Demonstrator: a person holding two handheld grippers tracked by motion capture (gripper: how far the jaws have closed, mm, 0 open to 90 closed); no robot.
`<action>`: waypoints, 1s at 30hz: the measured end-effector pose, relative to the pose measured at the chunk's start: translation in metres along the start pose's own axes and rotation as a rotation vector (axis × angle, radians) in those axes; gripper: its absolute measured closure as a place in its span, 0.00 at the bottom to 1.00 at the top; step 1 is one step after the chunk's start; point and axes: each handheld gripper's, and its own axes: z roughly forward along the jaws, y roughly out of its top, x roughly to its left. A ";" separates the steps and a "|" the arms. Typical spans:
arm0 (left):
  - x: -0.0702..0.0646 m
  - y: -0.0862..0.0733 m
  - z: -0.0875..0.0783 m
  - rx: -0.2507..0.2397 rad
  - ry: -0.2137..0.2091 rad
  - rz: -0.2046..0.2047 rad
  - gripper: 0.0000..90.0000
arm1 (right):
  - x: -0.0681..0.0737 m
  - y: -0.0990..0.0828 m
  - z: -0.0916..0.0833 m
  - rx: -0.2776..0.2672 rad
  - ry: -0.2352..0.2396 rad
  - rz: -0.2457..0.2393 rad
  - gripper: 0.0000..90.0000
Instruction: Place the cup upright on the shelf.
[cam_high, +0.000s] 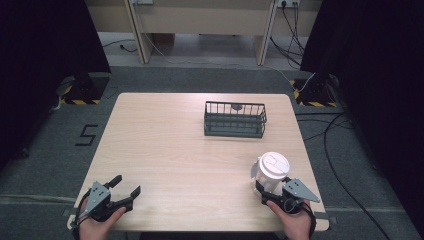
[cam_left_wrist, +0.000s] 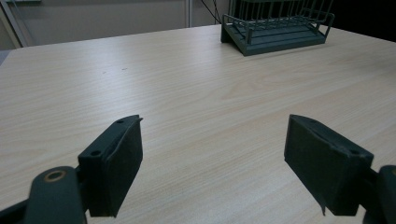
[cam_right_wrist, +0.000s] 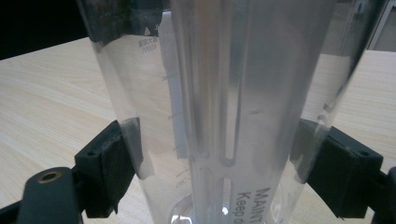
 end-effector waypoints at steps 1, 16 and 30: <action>0.000 0.000 0.000 0.000 0.000 0.000 0.21 | 0.000 0.000 0.000 0.001 0.000 0.006 0.20; 0.000 0.000 0.000 0.000 -0.002 -0.003 0.21 | -0.006 0.012 -0.004 -0.017 -0.002 0.000 0.20; 0.001 0.000 -0.002 -0.012 0.003 -0.016 0.22 | -0.011 0.028 0.005 -0.013 0.002 -0.004 0.20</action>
